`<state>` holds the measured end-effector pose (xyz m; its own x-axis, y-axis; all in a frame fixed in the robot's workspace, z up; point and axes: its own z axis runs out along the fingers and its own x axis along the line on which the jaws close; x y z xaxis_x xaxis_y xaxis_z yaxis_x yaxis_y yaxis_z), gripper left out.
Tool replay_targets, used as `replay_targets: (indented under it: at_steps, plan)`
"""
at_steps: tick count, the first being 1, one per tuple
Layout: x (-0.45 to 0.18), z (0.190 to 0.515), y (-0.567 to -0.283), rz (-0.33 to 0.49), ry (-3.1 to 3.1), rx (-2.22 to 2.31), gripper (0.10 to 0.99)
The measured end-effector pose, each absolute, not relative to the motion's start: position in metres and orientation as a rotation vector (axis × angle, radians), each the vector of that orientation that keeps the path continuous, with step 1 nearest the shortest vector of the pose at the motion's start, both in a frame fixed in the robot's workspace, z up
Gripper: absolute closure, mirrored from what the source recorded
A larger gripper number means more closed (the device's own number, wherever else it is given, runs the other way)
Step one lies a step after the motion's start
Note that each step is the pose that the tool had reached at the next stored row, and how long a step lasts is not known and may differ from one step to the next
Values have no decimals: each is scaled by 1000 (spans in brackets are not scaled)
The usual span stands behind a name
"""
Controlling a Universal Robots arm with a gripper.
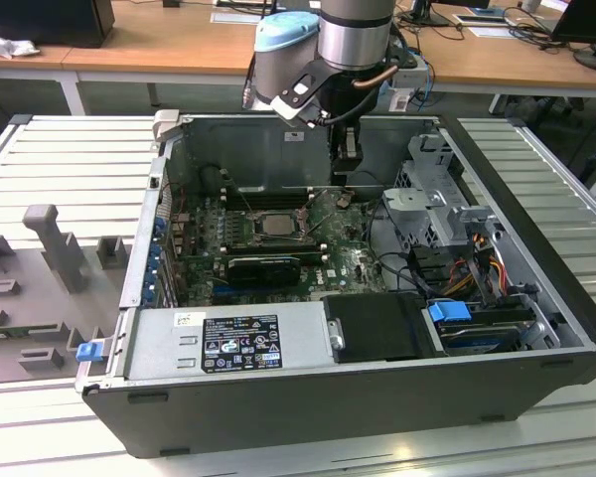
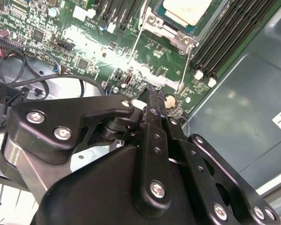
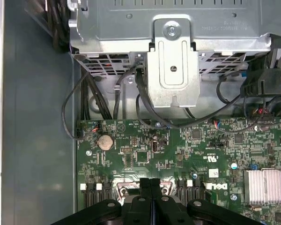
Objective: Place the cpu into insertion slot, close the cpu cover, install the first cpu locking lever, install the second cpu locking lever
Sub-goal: 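Close the cpu cover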
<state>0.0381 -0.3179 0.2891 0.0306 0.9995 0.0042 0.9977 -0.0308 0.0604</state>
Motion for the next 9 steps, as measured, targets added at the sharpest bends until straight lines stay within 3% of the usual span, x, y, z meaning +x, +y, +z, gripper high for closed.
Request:
replay_targets:
  at_steps: [9]
  plan:
    - [50, 289, -319, 67, 2158, 2228, 980]
